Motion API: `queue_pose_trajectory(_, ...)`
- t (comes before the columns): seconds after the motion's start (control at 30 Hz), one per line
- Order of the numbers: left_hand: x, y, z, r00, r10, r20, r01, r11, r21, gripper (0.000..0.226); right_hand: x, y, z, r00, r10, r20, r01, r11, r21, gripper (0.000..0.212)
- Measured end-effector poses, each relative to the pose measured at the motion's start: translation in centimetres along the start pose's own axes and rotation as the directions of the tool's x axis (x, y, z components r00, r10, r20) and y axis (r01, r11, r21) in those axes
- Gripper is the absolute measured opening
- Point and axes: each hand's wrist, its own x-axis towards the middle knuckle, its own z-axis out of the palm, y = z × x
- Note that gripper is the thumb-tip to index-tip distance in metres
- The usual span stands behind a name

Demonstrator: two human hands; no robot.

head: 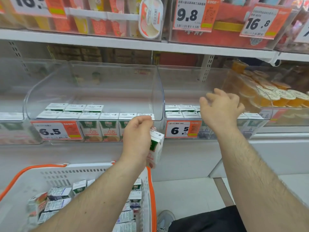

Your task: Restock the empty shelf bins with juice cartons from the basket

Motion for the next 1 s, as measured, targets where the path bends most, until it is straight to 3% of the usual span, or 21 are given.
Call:
queue_pose_trajectory(0.07,-0.2,0.6,-0.6,0.990,-0.138,-0.001,0.137,0.984,-0.115,0.012,-1.2,-2.0,-1.0,0.967,-0.142,-0.214,0.196,0.945,0.261,0.032)
queue_pose_trajectory(0.13,-0.4,1.1,-1.2,0.963,-0.268,0.038,0.270,0.946,-0.181,0.015,-3.0,-4.4,-2.2,0.934,-0.223,-0.279,0.341,0.785,0.517,0.020)
queue_pose_trajectory(0.2,-0.4,1.4,-2.0,0.937,-0.337,0.091,0.349,0.908,-0.230,0.019,-5.1,-6.9,-2.8,0.939,-0.334,-0.085,0.300,0.671,0.678,0.025)
queue_pose_trajectory(0.23,-0.3,1.4,-2.2,0.930,-0.351,0.114,0.369,0.891,-0.265,0.022,-5.9,-7.8,-2.9,0.919,-0.392,0.043,0.252,0.667,0.701,0.027)
queue_pose_trajectory(0.33,0.0,1.2,-3.4,0.915,-0.372,0.159,0.404,0.851,-0.335,0.046,-7.1,-9.8,-2.6,0.826,-0.476,0.302,0.207,0.754,0.623,0.020)
queue_pose_trajectory(0.43,0.3,1.7,-5.0,0.926,-0.369,0.085,0.374,0.855,-0.360,0.030,-7.8,-11.2,-1.9,0.695,-0.485,0.531,0.186,0.834,0.519,0.034)
queue_pose_trajectory(0.5,0.3,2.3,-6.4,0.931,-0.358,0.072,0.358,0.854,-0.377,0.028,-8.6,-12.3,-1.2,0.608,-0.515,0.605,0.152,0.823,0.547,0.030)
queue_pose_trajectory(0.63,0.0,4.3,-10.2,0.953,-0.275,0.129,0.304,0.870,-0.388,0.030,-9.6,-15.3,-0.4,0.605,-0.535,0.589,0.005,0.743,0.669,0.016)
queue_pose_trajectory(0.7,0.3,5.0,-12.9,0.969,-0.212,0.130,0.241,0.927,-0.289,0.033,-10.1,-16.8,-0.1,0.621,-0.512,0.594,-0.137,0.675,0.725,0.012)
queue_pose_trajectory(0.8,0.1,6.1,-17.6,0.973,-0.128,0.192,0.132,0.991,-0.009,0.039,-11.1,-19.2,0.2,0.619,-0.510,0.597,-0.287,0.560,0.777,0.009)
queue_pose_trajectory(0.9,-0.6,7.1,-21.8,0.956,-0.076,0.282,0.005,0.970,0.243,0.033,-12.8,-22.0,0.6,0.596,-0.544,0.591,-0.337,0.498,0.799,0.005)
queue_pose_trajectory(1.0,-0.6,8.0,-25.4,0.961,0.013,0.276,-0.109,0.935,0.336,0.036,-14.7,-24.9,1.2,0.597,-0.577,0.558,-0.319,0.468,0.824,0.004)
